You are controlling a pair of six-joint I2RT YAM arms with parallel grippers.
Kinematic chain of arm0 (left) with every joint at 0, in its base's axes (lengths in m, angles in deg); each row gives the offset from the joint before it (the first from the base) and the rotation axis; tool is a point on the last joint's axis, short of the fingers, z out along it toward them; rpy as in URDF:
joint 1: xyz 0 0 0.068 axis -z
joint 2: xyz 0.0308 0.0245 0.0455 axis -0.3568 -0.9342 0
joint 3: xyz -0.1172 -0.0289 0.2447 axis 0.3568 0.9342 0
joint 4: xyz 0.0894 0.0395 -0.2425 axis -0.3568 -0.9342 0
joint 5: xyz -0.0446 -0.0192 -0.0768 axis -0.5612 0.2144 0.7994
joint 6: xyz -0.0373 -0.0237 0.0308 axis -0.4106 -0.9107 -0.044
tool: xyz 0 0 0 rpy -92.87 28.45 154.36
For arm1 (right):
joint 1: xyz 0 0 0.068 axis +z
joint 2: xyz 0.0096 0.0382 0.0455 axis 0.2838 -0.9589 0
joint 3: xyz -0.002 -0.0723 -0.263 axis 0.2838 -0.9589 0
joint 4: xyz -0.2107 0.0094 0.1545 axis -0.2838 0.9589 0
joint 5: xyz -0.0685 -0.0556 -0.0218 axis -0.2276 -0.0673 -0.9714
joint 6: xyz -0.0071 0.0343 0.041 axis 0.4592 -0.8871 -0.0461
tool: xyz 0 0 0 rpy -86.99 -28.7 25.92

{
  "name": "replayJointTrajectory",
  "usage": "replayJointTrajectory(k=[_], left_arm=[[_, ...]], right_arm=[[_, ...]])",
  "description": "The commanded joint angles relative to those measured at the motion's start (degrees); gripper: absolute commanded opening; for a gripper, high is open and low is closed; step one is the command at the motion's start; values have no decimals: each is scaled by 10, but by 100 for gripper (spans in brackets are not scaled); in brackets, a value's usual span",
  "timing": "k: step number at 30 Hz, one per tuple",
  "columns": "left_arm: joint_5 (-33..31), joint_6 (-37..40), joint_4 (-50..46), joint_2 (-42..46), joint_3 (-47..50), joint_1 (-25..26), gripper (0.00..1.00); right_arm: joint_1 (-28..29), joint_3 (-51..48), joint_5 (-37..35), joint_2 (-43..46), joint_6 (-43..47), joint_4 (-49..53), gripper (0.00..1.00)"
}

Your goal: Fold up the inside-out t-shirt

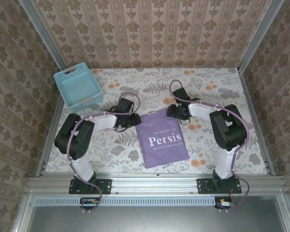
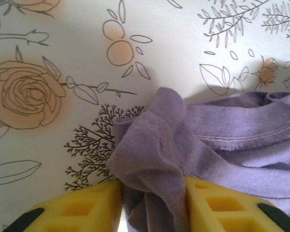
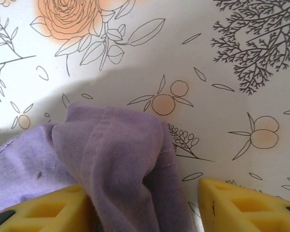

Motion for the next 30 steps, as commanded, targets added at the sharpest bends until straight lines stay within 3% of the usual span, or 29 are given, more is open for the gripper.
replayJointTrajectory(k=[1, 10, 18, 24, 30], left_arm=[[33, -1, 43, -47, -8, 14, 32], [59, 1, 96, -24, 5, 15, 8], [49, 4, 118, 76, 69, 15, 0], [25, 4, 108, 194, 131, 18, 0], [38, 25, 81, 234, 89, -9, 0]], right_arm=[[30, -1, 64, -50, -20, -12, 49], [42, -19, 83, -15, -27, -34, 19], [32, -95, 65, 96, -49, -68, 1], [24, -187, 86, 206, -83, -146, 0], [3, -159, 107, 250, -84, -163, 0]])
